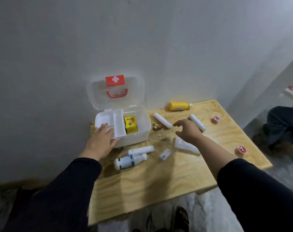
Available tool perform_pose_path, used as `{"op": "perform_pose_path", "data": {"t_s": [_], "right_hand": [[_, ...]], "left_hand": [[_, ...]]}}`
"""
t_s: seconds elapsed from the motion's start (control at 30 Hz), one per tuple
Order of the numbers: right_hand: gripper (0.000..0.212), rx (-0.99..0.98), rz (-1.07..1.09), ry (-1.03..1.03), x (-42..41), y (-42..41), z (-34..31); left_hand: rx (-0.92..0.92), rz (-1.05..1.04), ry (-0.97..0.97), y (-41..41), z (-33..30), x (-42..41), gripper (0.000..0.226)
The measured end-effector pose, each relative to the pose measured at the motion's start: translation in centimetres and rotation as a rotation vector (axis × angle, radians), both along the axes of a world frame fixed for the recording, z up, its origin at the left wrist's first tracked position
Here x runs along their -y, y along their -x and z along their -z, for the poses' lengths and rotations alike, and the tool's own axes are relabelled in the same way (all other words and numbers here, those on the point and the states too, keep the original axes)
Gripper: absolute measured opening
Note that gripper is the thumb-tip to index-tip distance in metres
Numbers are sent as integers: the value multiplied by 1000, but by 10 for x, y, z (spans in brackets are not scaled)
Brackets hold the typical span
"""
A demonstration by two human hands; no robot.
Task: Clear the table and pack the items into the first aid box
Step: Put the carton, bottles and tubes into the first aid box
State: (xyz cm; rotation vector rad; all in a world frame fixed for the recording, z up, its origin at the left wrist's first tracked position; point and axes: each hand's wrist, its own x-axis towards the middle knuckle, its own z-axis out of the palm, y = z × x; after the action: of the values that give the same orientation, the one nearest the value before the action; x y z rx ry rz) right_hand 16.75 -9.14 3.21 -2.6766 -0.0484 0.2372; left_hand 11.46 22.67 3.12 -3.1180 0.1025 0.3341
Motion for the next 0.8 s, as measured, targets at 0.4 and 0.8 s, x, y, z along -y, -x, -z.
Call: {"op": "perform_pose_path", "data": {"t_s": [0.4, 0.8], "right_hand": [[45, -75, 141, -35, 55, 38, 45], [52, 199, -54, -31, 5, 2, -24]], "left_hand": [[-2, -37, 28, -1, 7, -2, 59], [-60, -53, 25, 2, -7, 6, 59]]}}
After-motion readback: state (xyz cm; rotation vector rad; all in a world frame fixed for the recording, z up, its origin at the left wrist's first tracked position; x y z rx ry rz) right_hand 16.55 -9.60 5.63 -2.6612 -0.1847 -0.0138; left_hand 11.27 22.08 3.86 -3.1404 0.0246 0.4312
